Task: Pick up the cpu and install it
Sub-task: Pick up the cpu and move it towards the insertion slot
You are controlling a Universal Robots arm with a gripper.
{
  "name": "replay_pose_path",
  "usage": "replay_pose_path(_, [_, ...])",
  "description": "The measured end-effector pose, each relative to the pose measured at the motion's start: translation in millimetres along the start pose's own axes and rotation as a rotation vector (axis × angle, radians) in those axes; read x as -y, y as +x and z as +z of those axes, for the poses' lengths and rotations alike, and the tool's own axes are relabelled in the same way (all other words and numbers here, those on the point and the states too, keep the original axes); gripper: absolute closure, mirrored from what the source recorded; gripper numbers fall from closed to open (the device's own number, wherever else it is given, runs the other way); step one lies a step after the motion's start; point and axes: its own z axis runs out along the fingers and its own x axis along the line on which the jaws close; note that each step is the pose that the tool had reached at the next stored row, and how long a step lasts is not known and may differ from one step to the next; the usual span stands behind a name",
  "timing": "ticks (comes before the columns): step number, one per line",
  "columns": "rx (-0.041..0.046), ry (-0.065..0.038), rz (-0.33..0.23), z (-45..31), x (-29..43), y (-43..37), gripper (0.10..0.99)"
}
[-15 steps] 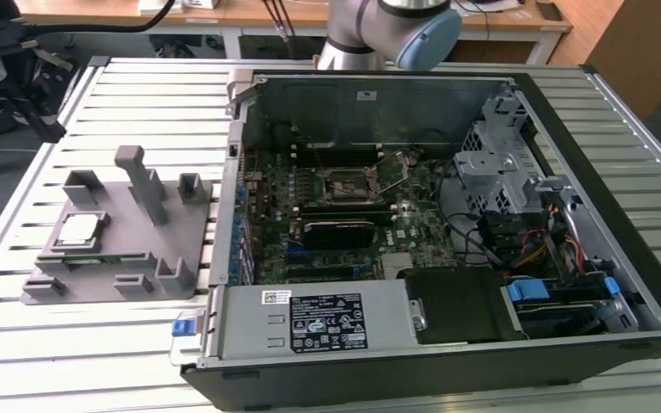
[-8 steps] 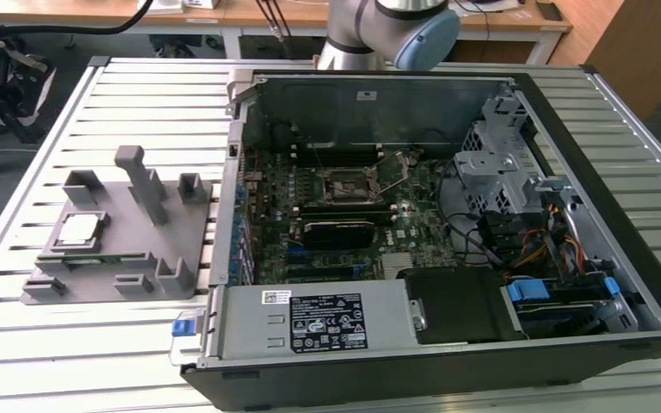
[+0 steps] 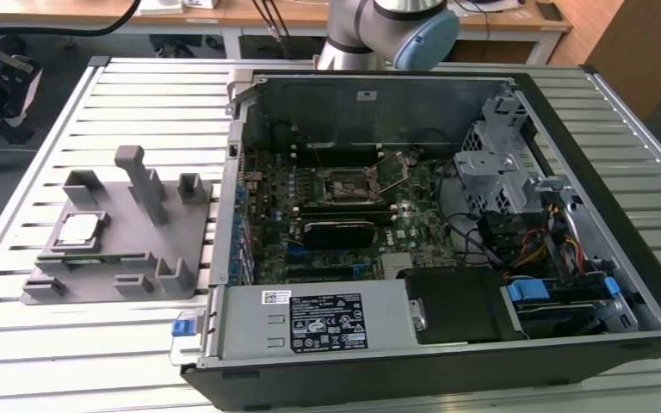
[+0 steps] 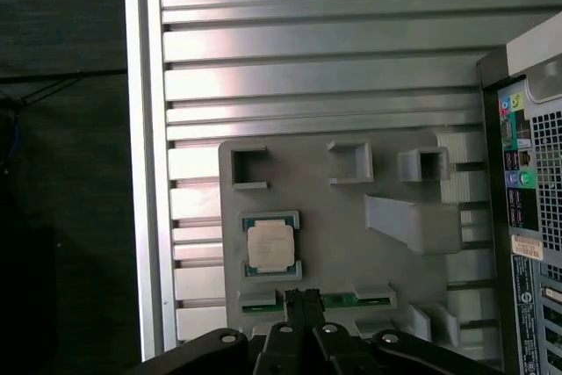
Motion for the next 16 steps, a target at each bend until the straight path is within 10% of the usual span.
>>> replay_pose_path(16, [-0.0166, 0.001, -0.059, 17.4, 2.1, 2.7, 0.918])
